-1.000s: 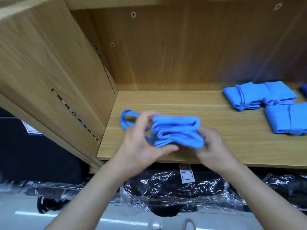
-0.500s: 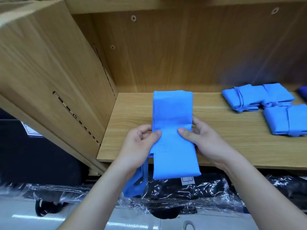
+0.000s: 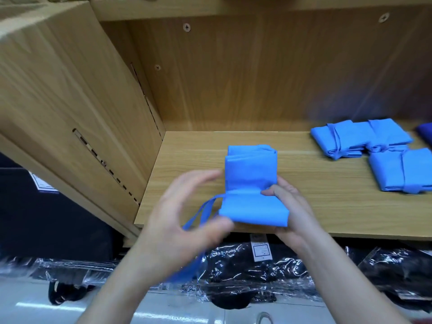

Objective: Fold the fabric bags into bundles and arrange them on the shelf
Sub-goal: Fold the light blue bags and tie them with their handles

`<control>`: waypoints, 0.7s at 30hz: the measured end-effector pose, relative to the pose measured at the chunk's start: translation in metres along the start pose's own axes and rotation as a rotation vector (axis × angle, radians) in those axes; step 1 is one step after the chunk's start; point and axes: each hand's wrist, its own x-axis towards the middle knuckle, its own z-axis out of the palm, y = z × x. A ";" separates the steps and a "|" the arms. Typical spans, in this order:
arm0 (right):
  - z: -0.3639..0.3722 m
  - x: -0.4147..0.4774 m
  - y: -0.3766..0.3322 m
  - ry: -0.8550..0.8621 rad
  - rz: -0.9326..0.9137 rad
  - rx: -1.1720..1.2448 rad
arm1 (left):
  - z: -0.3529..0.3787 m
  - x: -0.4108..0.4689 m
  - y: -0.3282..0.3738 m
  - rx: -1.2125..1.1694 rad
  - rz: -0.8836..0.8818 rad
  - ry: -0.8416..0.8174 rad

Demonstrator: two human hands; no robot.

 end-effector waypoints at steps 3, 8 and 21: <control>0.008 -0.004 0.006 -0.011 -0.036 -0.029 | 0.018 -0.003 -0.003 0.738 0.335 -0.150; 0.014 -0.010 0.012 -0.044 -0.031 -0.310 | 0.017 0.005 -0.018 0.543 0.200 -0.172; 0.020 -0.019 0.004 0.008 -0.202 -0.240 | 0.024 0.002 -0.019 0.136 -0.137 -0.039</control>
